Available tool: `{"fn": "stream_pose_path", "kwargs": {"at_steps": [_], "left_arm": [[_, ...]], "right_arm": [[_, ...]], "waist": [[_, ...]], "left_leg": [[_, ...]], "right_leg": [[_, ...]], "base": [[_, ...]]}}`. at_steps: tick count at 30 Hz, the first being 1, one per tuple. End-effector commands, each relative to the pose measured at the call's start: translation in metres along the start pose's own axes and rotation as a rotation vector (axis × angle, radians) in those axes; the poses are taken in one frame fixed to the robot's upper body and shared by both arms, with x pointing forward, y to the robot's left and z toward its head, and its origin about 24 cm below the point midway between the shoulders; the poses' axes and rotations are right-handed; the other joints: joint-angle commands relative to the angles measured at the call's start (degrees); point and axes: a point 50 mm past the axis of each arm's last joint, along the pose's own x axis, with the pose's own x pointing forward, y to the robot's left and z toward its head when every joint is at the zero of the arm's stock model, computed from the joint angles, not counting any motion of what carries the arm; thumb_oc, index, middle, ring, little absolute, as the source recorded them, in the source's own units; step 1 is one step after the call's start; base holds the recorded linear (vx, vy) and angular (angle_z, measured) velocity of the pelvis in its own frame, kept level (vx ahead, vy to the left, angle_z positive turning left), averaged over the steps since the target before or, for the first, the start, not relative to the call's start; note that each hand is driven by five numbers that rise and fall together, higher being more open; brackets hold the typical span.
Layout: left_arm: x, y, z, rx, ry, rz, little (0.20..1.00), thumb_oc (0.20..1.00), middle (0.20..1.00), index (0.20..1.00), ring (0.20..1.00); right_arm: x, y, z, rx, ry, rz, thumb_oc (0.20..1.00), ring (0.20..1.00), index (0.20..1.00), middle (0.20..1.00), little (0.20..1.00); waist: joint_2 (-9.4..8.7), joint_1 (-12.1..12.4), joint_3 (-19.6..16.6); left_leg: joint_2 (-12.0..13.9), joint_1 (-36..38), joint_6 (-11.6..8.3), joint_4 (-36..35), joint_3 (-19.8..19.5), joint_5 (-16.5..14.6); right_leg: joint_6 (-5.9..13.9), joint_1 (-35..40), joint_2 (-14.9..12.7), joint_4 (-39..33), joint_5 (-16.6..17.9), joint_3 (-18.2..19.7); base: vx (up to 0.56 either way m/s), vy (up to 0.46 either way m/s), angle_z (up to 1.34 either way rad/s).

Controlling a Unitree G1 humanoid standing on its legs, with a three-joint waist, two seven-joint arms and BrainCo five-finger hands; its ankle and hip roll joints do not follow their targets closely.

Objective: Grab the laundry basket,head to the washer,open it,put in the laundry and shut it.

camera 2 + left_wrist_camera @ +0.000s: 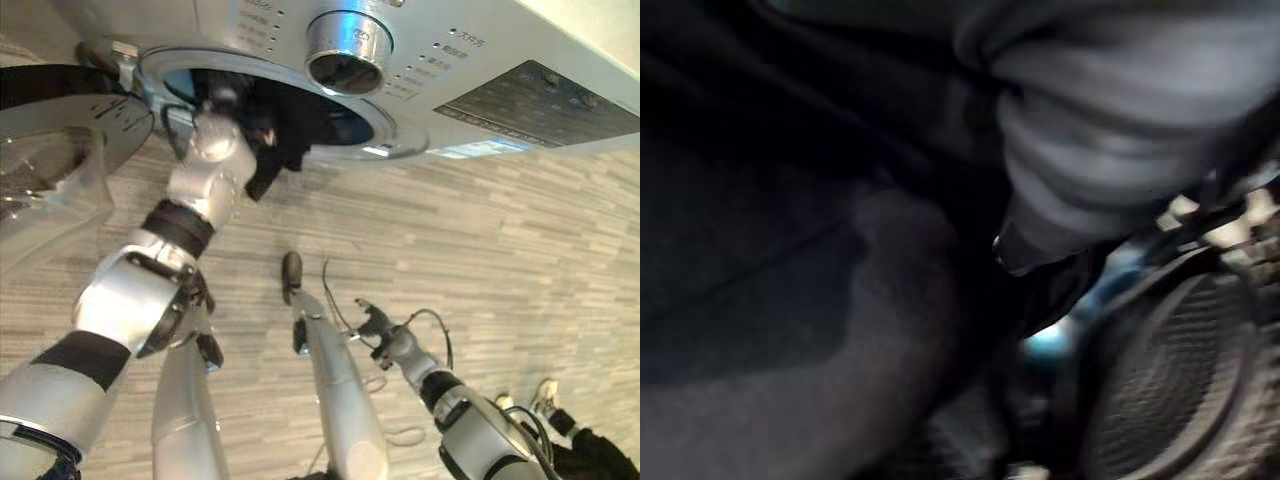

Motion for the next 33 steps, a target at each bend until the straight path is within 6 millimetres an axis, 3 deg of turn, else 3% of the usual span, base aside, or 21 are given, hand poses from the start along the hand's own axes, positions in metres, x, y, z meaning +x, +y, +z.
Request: {"fn": "stream_pose_path", "kwargs": {"at_steps": [1,2,4,7,8,10,14,17,18,19,20,21,22,23,25,26,27,28,29,30,33], "left_arm": [[0.001,-0.037,0.077,-0.353,-0.269,-0.067,0.2,0.2,0.2,0.2,0.2],[0.001,-0.037,0.078,-0.355,-0.269,-0.067,0.2,0.2,0.2,0.2,0.2],[-0.004,-0.05,0.107,-0.508,-0.344,-0.092,0.2,0.2,0.2,0.2,0.2],[-0.011,-0.062,0.132,-0.681,-0.403,-0.136,0.2,0.2,0.2,0.2,0.2],[-0.021,-0.07,0.155,-0.839,-0.458,-0.21,0.2,0.2,0.2,0.2,0.2],[-0.033,-0.074,0.172,-0.927,-0.53,-0.297,0.2,0.2,0.2,0.2,0.2],[-0.061,-0.078,0.184,-1.12,-0.615,-0.398,0.2,0.2,0.2,0.2,0.2],[-0.062,-0.076,0.168,-1.111,-0.584,-0.323,0.2,0.2,0.2,0.2,0.2],[-0.058,-0.076,0.16,-1.049,-0.561,-0.284,0.2,0.2,0.2,0.2,0.2],[-0.051,-0.081,0.146,-0.908,-0.516,-0.271,0.533,0.533,0.533,0.533,0.533],[-0.046,-0.079,0.142,-0.816,-0.512,-0.272,1.0,1.0,1.0,1.0,1.0],[-0.039,-0.075,0.133,-0.676,-0.489,-0.26,1.0,1.0,1.0,1.0,1.0],[-0.038,-0.076,0.133,-0.672,-0.489,-0.26,1.0,1.0,1.0,1.0,1.0],[-0.021,-0.071,0.105,-0.252,-0.407,-0.278,1.0,1.0,1.0,1.0,1.0],[0.001,-0.057,0.086,0.371,-0.348,-0.303,1.0,1.0,1.0,1.0,1.0],[0.002,-0.059,0.088,0.378,-0.352,-0.306,1.0,1.0,1.0,1.0,1.0],[0.008,-0.051,0.082,0.593,-0.344,-0.285,1.0,1.0,1.0,1.0,1.0],[0.01,-0.048,0.062,0.714,-0.252,-0.321,1.0,1.0,1.0,1.0,1.0],[0.011,-0.05,0.053,0.866,-0.231,-0.343,1.0,1.0,1.0,1.0,1.0],[0.011,-0.051,0.053,0.867,-0.232,-0.345,1.0,1.0,1.0,1.0,1.0],[0.002,-0.06,0.017,1.34,-0.215,-0.468,1.0,1.0,1.0,1.0,1.0]], "right_arm": [[-0.01,-0.023,-0.029,0.015,0.083,-0.086,1.0,1.0,1.0,1.0,1.0],[-0.01,-0.023,-0.029,0.014,0.083,-0.087,1.0,1.0,1.0,1.0,1.0],[-0.011,-0.028,-0.03,0.018,0.083,-0.105,1.0,1.0,1.0,1.0,1.0],[-0.013,-0.032,-0.034,0.029,0.094,-0.125,1.0,1.0,1.0,1.0,1.0],[-0.015,-0.032,-0.037,0.029,0.104,-0.125,1.0,1.0,1.0,1.0,1.0],[-0.018,-0.032,-0.044,0.022,0.118,-0.123,1.0,1.0,1.0,1.0,1.0],[-0.026,-0.03,-0.054,-0.015,0.13,-0.108,1.0,1.0,1.0,1.0,1.0],[-0.027,-0.028,-0.055,-0.015,0.127,-0.113,1.0,1.0,1.0,1.0,1.0],[-0.027,-0.027,-0.054,-0.012,0.12,-0.115,1.0,1.0,1.0,1.0,1.0],[-0.025,-0.025,-0.05,0.017,0.101,-0.118,1.0,1.0,1.0,1.0,1.0],[-0.025,-0.025,-0.049,0.02,0.09,-0.122,1.0,1.0,1.0,1.0,1.0],[-0.026,-0.026,-0.051,0.03,0.094,-0.13,1.0,1.0,1.0,1.0,1.0],[-0.026,-0.026,-0.05,0.031,0.093,-0.128,1.0,1.0,1.0,1.0,1.0],[-0.027,-0.032,-0.051,0.05,0.083,-0.145,1.0,1.0,1.0,1.0,1.0],[-0.028,-0.045,-0.047,0.063,0.059,-0.162,1.0,1.0,1.0,1.0,1.0],[-0.027,-0.045,-0.045,0.066,0.054,-0.162,1.0,1.0,1.0,1.0,1.0],[-0.027,-0.047,-0.042,0.069,0.041,-0.158,1.0,1.0,1.0,1.0,1.0],[-0.025,-0.047,-0.038,0.073,0.032,-0.146,1.0,1.0,1.0,1.0,1.0],[-0.025,-0.047,-0.038,0.074,0.038,-0.142,1.0,1.0,1.0,1.0,1.0],[-0.025,-0.047,-0.038,0.075,0.037,-0.143,1.0,1.0,1.0,1.0,1.0],[-0.027,-0.04,-0.048,0.046,0.079,-0.097,1.0,1.0,1.0,1.0,1.0]], "waist": [[2.58,-0.7,-1.4],[2.63,-0.7,-1.4],[2.74,-1.4,-1.1],[2.86,-1.9,-0.9],[3.39,-2.0,-0.6],[3.88,-1.8,-0.3],[4.34,-1.2,0.4],[4.29,-1.0,0.4],[4.18,-1.0,0.3],[4.21,-1.0,-0.2],[4.19,-0.9,-0.4],[4.31,-0.7,-0.7],[4.26,-0.8,-0.7],[5.14,-0.2,-1.2],[6.39,0.5,-1.3],[6.17,0.6,-1.0],[6.7,1.4,-0.9],[6.8,1.8,-0.9],[6.84,2.0,-0.8],[6.75,2.1,-0.7],[6.88,2.9,-0.9]], "left_leg": [[5.1,6.9,-5.06,-0.3,-6.1,-7.8],[5.1,7.0,-5.07,-0.4,-6.1,-7.7],[5.5,7.2,-5.84,-2.2,-5.2,-7.1],[6.2,7.0,-6.66,-3.0,-4.7,-6.5],[6.9,6.8,-7.38,-3.7,-4.3,-6.0],[7.6,6.6,-7.87,-4.0,-4.0,-5.5],[7.8,6.9,-8.74,-5.8,-3.2,-4.4],[7.9,7.2,-9.16,-6.9,-2.9,-3.5],[8.1,7.3,-9.25,-7.5,-2.8,-3.0],[7.9,7.7,-9.22,-8.3,-2.9,-2.5],[7.8,7.8,-9.27,-8.5,-3.1,-2.2],[7.6,7.7,-9.22,-8.6,-3.3,-2.0],[7.6,7.7,-9.23,-8.6,-3.4,-2.0],[7.4,7.5,-9.01,-8.8,-4.0,-1.3],[7.2,7.5,-8.82,-9.1,-4.4,-0.6],[7.2,7.5,-8.83,-9.1,-4.5,-0.6],[7.0,7.8,-8.54,-9.6,-4.8,-0.3],[6.9,8.0,-8.38,-9.9,-5.0,0.0],[6.8,8.4,-8.25,-10.3,-5.1,0.2],[6.8,8.5,-8.25,-10.4,-5.1,0.2],[6.6,10.0,-8.0,-11.5,-4.9,0.3]], "right_leg": [[5.29,-3.9,-1.0,-6.0,2.1,2.3],[5.29,-3.9,-1.0,-6.0,2.2,2.3],[5.69,-4.9,-0.7,-6.1,2.2,2.0],[5.94,-5.6,-0.3,-6.6,2.1,1.5],[6.05,-6.4,0.1,-6.5,1.9,0.9],[6.11,-6.9,0.4,-6.5,1.9,0.4],[6.18,-6.9,0.4,-7.2,1.9,-1.0],[6.29,-6.3,0.2,-8.0,2.0,-2.0],[6.33,-6.0,0.1,-8.3,2.1,-2.4],[6.28,-5.5,0.3,-8.7,2.4,-2.9],[6.21,-5.2,0.4,-8.7,2.4,-3.1],[6.03,-5.0,0.3,-8.6,2.4,-3.4],[6.03,-5.0,0.3,-8.7,2.4,-3.5],[5.69,-4.3,0.0,-8.8,2.4,-4.1],[5.54,-3.5,-0.3,-9.2,2.6,-4.4],[5.55,-3.4,-0.3,-9.2,2.5,-4.5],[5.49,-2.8,-0.6,-9.3,2.3,-5.0],[5.44,-2.4,-0.6,-9.3,2.2,-5.3],[5.43,-2.1,-0.6,-9.4,2.1,-5.4],[5.43,-2.0,-0.6,-9.4,2.1,-5.4],[5.32,-0.7,-0.6,-9.7,1.7,-5.5]], "base": [[0.04,-0.035,0.02],[0.04,-0.026,0.03],[0.07,-0.034,0.04],[0.09,-0.11,0.01],[0.12,-0.152,0.0],[0.11,-0.122,-0.01],[0.07,-0.111,-0.01],[0.02,-0.082,0.06],[0.0,-0.059,0.06],[-0.01,-0.065,0.02],[-0.02,-0.055,-0.01],[0.0,0.0,0.0],[-0.02,-0.044,0.01],[-0.01,-0.015,0.07],[-0.02,0.018,0.14],[-0.02,0.022,0.23],[-0.01,-0.011,0.24],[-0.01,0.002,0.2],[-0.01,0.001,0.1],[0.0,0.04,0.08],[0.0,0.056,0.08]]}}
